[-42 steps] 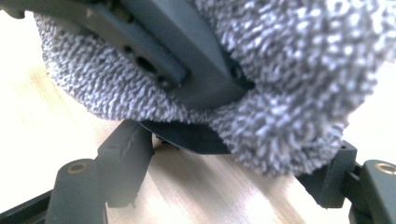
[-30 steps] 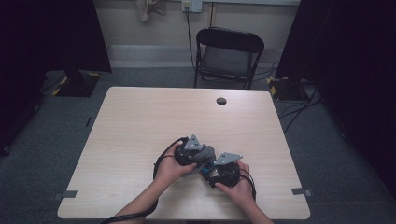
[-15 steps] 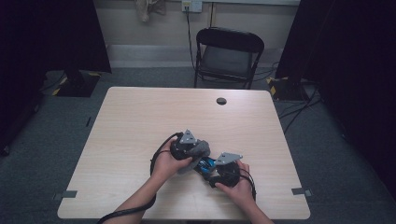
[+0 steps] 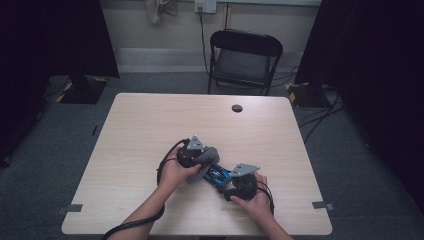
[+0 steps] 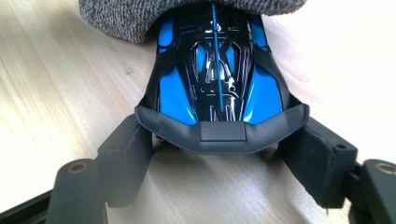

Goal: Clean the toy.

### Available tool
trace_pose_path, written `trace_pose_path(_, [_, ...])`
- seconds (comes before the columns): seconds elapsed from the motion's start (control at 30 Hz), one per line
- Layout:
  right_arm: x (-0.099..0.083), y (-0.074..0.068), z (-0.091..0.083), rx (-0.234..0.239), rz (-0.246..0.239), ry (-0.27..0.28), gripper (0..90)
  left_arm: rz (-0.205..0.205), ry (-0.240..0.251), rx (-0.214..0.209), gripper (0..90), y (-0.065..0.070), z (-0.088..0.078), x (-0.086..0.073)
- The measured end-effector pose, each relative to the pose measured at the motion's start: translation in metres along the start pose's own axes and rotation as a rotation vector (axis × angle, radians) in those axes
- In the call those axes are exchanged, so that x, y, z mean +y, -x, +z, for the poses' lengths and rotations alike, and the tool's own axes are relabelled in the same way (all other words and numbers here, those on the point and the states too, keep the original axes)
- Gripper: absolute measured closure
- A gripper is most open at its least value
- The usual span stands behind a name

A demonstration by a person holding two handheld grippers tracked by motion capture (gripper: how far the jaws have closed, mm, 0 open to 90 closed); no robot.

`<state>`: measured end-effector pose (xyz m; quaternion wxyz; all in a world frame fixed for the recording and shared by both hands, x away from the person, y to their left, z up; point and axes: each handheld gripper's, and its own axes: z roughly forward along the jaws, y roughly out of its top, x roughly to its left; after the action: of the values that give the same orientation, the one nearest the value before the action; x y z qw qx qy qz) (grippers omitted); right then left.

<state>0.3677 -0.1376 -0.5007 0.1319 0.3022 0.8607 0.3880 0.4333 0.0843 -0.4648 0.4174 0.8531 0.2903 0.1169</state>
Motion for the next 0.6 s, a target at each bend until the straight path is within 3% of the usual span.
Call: trace_pose_path(0.6, [0.000,0.000,0.000,0.000,0.000,0.000,26.7,-0.024,-0.007,0.049,68.1,-0.014,-0.002,-0.007])
